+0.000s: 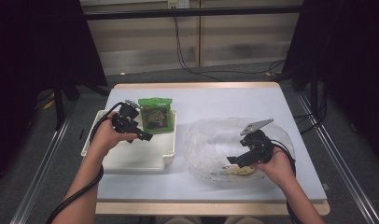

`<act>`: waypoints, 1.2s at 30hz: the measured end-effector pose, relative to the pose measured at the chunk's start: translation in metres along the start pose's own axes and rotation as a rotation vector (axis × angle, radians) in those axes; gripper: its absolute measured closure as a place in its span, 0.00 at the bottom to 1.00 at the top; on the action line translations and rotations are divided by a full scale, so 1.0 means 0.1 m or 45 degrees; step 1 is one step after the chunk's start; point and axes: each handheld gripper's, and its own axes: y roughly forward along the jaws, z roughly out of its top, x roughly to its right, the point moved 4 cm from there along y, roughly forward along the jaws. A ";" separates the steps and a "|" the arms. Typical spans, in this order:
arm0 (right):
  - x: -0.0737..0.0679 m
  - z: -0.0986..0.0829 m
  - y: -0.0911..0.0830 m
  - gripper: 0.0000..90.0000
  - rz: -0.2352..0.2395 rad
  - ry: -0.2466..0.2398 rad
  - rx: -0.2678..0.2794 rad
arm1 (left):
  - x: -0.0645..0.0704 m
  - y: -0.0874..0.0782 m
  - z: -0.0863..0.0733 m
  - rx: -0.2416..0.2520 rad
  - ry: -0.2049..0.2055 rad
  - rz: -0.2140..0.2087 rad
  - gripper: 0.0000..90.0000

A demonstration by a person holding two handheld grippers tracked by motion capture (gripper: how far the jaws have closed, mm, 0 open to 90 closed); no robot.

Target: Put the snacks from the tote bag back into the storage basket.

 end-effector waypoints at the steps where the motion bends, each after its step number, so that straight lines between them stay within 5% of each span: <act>1: 0.00 0.00 0.00 0.14 0.000 -0.001 0.000 | 0.01 0.01 -0.01 0.002 -0.008 -0.004 0.10; 8: -0.01 0.00 0.00 0.15 0.004 -0.003 -0.004 | 0.05 0.11 -0.07 0.019 0.002 0.005 0.10; 10: 0.00 0.00 0.00 0.15 0.002 -0.007 0.004 | 0.09 0.14 -0.07 0.055 -0.038 0.010 0.10; 14: 0.01 -0.01 0.00 0.15 0.001 -0.006 0.006 | 0.08 0.13 -0.08 0.060 -0.008 0.015 0.10; 22: 0.01 0.00 -0.03 0.15 -0.009 0.001 0.003 | 0.09 0.20 -0.19 0.058 -0.034 0.011 0.10; 24: 0.01 0.00 -0.03 0.15 -0.003 -0.003 0.011 | 0.11 0.24 -0.22 0.093 -0.078 0.001 0.10; 27: 0.01 0.00 -0.02 0.15 -0.004 -0.003 0.011 | 0.10 0.26 -0.27 0.076 -0.055 0.013 0.10; 30: 0.01 0.00 -0.01 0.15 -0.004 0.001 0.012 | 0.14 0.31 -0.30 0.147 -0.137 -0.005 0.11; 36: 0.00 -0.01 -0.01 0.15 -0.004 0.002 0.010 | 0.15 0.33 -0.35 0.132 -0.108 0.004 0.11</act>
